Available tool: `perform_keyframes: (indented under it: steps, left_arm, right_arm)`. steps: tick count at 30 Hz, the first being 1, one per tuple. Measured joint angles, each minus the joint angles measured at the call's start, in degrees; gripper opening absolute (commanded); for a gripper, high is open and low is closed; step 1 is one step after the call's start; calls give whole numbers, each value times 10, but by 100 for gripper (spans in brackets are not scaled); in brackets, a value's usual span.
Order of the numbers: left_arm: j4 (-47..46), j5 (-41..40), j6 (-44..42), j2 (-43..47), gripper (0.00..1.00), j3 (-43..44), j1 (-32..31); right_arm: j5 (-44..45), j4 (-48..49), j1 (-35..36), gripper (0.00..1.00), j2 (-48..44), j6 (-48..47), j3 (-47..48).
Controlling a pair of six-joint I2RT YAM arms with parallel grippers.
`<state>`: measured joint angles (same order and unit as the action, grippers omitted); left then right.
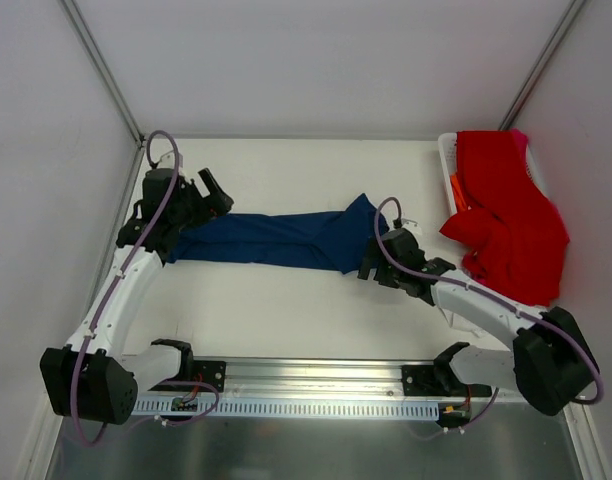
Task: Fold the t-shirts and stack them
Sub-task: Fold the other side of the tshirt into a rectangle
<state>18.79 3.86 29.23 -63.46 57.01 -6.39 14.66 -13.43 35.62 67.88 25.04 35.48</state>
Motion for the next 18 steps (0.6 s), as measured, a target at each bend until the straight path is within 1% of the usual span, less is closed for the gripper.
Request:
perform_keyframes:
  steps: [4, 7, 14, 18]
  left_arm:
    - [-1, 2, 4, 26, 91, -59, -30]
    - [-3, 2, 8, 44, 90, -91, -42]
    - [-20, -2, 15, 86, 90, -148, -57]
    - [-28, -9, 18, 128, 90, -174, -64]
  right_arm:
    - [-40, 37, -4, 99, 54, 13, 5]
    - [-61, 66, -4, 99, 85, 25, 6]
    - [-66, 112, -2, 100, 152, 34, 40]
    - [-60, 124, -2, 99, 185, 33, 66]
